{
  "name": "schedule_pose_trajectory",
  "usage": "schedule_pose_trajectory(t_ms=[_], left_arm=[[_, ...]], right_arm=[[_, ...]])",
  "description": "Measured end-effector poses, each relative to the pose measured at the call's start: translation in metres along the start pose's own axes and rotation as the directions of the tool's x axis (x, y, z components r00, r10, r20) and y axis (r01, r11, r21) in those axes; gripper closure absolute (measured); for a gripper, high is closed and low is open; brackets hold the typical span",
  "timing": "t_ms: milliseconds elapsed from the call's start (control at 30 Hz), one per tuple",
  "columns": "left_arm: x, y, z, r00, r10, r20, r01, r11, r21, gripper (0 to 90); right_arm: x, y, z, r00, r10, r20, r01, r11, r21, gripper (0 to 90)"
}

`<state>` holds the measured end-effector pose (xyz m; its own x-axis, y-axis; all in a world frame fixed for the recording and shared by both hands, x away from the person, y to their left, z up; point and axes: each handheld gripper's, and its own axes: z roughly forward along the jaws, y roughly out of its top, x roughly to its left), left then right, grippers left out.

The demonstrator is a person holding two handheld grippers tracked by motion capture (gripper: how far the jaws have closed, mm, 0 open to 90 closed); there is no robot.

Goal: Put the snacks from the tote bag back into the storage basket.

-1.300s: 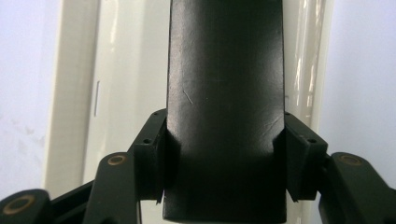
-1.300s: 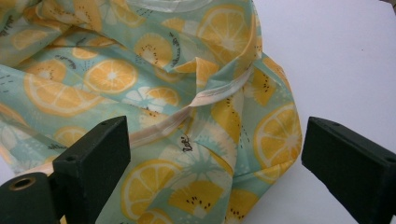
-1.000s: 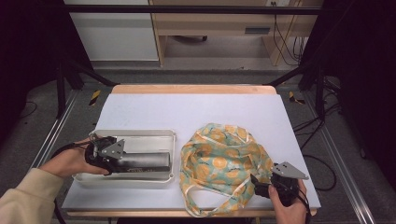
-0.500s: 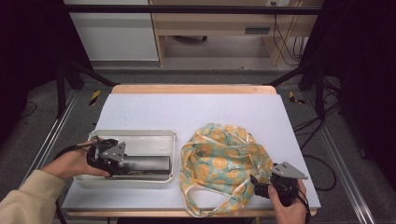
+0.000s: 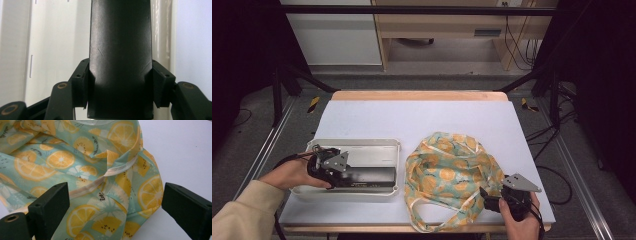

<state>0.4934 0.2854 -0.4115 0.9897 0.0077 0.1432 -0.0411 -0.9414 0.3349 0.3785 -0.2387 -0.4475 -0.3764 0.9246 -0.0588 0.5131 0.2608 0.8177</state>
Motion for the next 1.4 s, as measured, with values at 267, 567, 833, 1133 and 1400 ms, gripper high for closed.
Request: schedule_pose_trajectory(t_ms=[267,567,833,1133,1400], left_arm=[[0.005,-0.005,0.007,0.9996,-0.007,0.027,0.007,0.9999,-0.011,43.0],[0.009,-0.007,0.009,0.9988,-0.019,0.046,0.02,0.9996,-0.022,41.7],[0.008,-0.008,0.007,0.9965,-0.082,0.018,0.083,0.9951,-0.054,25.1],[0.003,-0.003,-0.004,0.995,-0.097,-0.024,0.094,0.9912,-0.093,17.8],[0.0,0.004,-0.017,0.99,-0.124,-0.069,0.114,0.9857,-0.124,13.7]], right_arm=[[0.0,0.0,0.0,1.0,0.003,-0.002,-0.003,1.0,0.004,8.1],[0.0,0.0,0.002,1.0,0.002,-0.004,-0.002,1.0,0.008,7.7],[0.0,0.0,0.001,1.0,-0.006,-0.005,0.006,1.0,0.003,7.6],[0.001,0.0,0.001,1.0,-0.001,-0.007,0.002,1.0,0.004,7.6],[0.002,0.0,0.001,1.0,0.0,-0.008,0.0,1.0,0.004,7.5]])
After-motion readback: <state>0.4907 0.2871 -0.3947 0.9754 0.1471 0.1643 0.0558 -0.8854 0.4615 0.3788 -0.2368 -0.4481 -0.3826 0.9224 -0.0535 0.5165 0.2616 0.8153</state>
